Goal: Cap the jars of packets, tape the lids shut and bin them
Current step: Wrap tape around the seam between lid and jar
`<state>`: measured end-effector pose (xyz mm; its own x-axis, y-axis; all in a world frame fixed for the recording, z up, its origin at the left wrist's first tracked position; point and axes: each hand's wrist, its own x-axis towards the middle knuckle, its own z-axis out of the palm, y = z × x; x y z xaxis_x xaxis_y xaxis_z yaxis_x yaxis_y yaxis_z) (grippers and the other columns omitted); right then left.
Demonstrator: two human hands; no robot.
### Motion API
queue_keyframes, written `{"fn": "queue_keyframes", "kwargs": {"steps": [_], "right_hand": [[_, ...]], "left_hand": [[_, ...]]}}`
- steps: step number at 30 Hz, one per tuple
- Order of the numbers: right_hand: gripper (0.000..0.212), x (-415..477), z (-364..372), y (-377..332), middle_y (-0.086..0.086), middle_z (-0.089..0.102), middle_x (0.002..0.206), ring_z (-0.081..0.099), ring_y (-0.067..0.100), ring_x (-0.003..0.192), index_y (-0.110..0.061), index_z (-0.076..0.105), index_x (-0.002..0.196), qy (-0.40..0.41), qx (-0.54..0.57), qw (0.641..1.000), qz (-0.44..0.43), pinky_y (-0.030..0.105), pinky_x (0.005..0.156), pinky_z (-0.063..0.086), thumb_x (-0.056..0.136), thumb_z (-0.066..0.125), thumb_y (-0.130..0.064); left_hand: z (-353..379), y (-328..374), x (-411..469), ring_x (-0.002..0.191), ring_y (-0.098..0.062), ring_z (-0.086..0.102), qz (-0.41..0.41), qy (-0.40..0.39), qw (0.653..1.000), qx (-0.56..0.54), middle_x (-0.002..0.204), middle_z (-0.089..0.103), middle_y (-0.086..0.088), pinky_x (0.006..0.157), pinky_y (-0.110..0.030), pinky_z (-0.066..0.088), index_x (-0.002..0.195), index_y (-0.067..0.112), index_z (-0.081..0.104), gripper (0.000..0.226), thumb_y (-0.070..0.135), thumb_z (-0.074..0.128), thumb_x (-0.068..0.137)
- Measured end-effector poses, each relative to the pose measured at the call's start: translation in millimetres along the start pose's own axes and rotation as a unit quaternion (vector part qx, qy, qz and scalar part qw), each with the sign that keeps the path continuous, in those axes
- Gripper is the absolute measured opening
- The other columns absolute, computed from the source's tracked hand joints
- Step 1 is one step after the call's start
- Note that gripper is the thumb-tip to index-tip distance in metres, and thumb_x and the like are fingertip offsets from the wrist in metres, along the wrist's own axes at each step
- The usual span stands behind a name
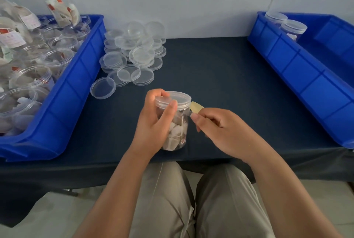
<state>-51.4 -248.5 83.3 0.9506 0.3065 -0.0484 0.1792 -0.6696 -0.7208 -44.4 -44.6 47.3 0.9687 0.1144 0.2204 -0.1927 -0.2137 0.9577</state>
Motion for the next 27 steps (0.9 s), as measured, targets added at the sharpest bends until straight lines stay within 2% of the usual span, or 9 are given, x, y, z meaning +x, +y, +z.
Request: {"fn": "queue_keyframes", "kwargs": {"steps": [3, 8, 10, 13, 15, 18, 21, 25, 27], "right_hand": [[0.045, 3, 0, -2, -0.013, 0.061, 0.073, 0.057, 0.001, 0.063, -0.032, 0.062, 0.077, -0.004, -0.006, 1.000, 0.012, 0.018, 0.054, 0.040, 0.104, 0.043, -0.063], [0.045, 6, -3, -2, -0.012, 0.054, 0.065, 0.051, 0.002, 0.057, -0.026, 0.063, 0.080, -0.010, -0.019, 1.000, 0.011, 0.018, 0.053, 0.039, 0.106, 0.046, -0.058], [0.043, 7, -4, -1, -0.013, 0.053, 0.064, 0.051, 0.002, 0.057, -0.024, 0.064, 0.082, -0.011, -0.030, 0.999, 0.009, 0.016, 0.054, 0.041, 0.107, 0.047, -0.055], [0.043, 8, -6, -1, -0.017, 0.055, 0.064, 0.052, 0.000, 0.058, -0.025, 0.065, 0.083, -0.015, -0.042, 0.999, 0.005, 0.014, 0.053, 0.041, 0.106, 0.048, -0.057], [0.052, 9, -7, -1, -0.009, 0.054, 0.065, 0.050, 0.003, 0.057, -0.022, 0.064, 0.083, -0.015, -0.052, 0.999, -0.004, 0.017, 0.054, 0.040, 0.103, 0.045, -0.066], [0.056, 9, -9, -1, 0.004, 0.056, 0.072, 0.046, 0.005, 0.054, -0.019, 0.062, 0.082, -0.002, -0.073, 0.997, -0.007, 0.022, 0.050, 0.037, 0.103, 0.044, -0.068], [0.054, 10, -12, -1, 0.002, 0.058, 0.071, 0.049, 0.007, 0.055, -0.023, 0.061, 0.080, 0.004, -0.087, 0.996, -0.004, 0.024, 0.051, 0.037, 0.103, 0.044, -0.069], [0.056, 11, -16, -4, 0.002, 0.061, 0.073, 0.059, 0.017, 0.067, -0.024, 0.063, 0.082, 0.000, -0.109, 0.994, -0.003, 0.030, 0.054, 0.042, 0.097, 0.039, -0.073], [0.055, 12, -17, -5, 0.000, 0.061, 0.072, 0.059, 0.013, 0.068, -0.027, 0.062, 0.080, -0.001, -0.124, 0.992, -0.003, 0.027, 0.052, 0.040, 0.096, 0.038, -0.074]], "left_hand": [[-1, 2, 2, 0.105, 0.010, 0.064, -0.003, -0.009, 1.000, 0.007, 0.110, 0.060, 0.038, 0.075, -0.006, 0.051, 0.109, 0.055, 0.047, 0.024, 0.061, 0.057, 0.088], [0, -2, 1, 0.110, 0.000, 0.066, 0.027, -0.014, 0.999, 0.030, 0.113, 0.058, 0.033, 0.080, -0.014, 0.056, 0.115, 0.049, 0.045, 0.063, 0.063, 0.083, 0.066], [0, -3, 2, 0.111, 0.000, 0.065, 0.035, -0.007, 0.999, 0.041, 0.114, 0.057, 0.035, 0.080, -0.014, 0.055, 0.114, 0.049, 0.045, 0.069, 0.066, 0.087, 0.062], [1, -3, 3, 0.111, 0.000, 0.064, 0.043, 0.001, 0.998, 0.040, 0.114, 0.057, 0.034, 0.080, -0.014, 0.056, 0.114, 0.048, 0.045, 0.069, 0.066, 0.088, 0.064], [1, -4, 4, 0.113, -0.002, 0.065, 0.044, 0.003, 0.998, 0.033, 0.115, 0.057, 0.033, 0.081, -0.017, 0.058, 0.115, 0.048, 0.046, 0.064, 0.064, 0.087, 0.068], [1, -3, 4, 0.110, 0.005, 0.064, 0.045, 0.005, 0.999, 0.029, 0.114, 0.058, 0.036, 0.080, -0.015, 0.057, 0.113, 0.049, 0.045, 0.053, 0.060, 0.081, 0.076], [1, -1, 4, 0.111, 0.009, 0.062, 0.046, 0.004, 0.999, 0.028, 0.113, 0.057, 0.039, 0.078, -0.011, 0.055, 0.113, 0.050, 0.045, 0.051, 0.060, 0.080, 0.077], [2, 1, 5, 0.104, 0.005, 0.067, 0.037, 0.000, 0.999, 0.006, 0.110, 0.061, 0.035, 0.077, -0.015, 0.057, 0.111, 0.047, 0.048, 0.046, 0.057, 0.079, 0.078], [2, 1, 6, 0.101, 0.002, 0.069, 0.024, -0.006, 1.000, -0.007, 0.109, 0.063, 0.032, 0.075, -0.016, 0.058, 0.108, 0.048, 0.049, 0.043, 0.055, 0.079, 0.078]]}}
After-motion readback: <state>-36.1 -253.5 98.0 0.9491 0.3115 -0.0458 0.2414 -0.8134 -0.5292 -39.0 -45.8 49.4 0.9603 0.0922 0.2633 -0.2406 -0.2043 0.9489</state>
